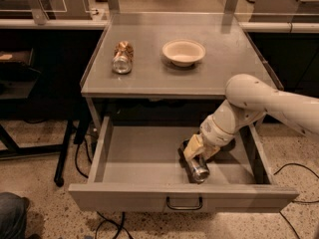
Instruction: Place redbull can into top drawer
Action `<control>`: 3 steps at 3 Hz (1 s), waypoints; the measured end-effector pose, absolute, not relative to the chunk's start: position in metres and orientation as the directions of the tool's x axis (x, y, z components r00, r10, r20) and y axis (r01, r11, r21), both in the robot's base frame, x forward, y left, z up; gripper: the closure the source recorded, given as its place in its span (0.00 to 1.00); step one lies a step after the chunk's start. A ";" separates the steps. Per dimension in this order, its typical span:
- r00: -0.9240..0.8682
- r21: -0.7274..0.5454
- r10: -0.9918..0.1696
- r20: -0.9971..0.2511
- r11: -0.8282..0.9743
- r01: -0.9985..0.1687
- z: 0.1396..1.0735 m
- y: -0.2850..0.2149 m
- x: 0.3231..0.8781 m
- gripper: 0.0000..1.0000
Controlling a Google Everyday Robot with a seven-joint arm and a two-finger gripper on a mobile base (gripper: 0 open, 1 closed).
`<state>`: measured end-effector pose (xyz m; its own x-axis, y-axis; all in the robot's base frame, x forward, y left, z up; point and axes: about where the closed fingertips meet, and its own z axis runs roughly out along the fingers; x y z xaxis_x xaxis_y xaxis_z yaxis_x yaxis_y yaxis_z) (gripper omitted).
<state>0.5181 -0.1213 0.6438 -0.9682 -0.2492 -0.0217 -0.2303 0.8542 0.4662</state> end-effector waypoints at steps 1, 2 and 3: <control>-0.972 0.482 -0.233 -0.018 0.850 -0.213 0.634 -0.118 0.525 1.00; -0.974 0.483 -0.226 -0.023 0.851 -0.208 0.630 -0.114 0.527 1.00; -0.977 0.483 -0.212 -0.010 0.855 -0.190 0.625 -0.113 0.523 0.99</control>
Offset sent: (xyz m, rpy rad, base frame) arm 0.0137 0.0101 -0.0153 0.0196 -0.0092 -0.0377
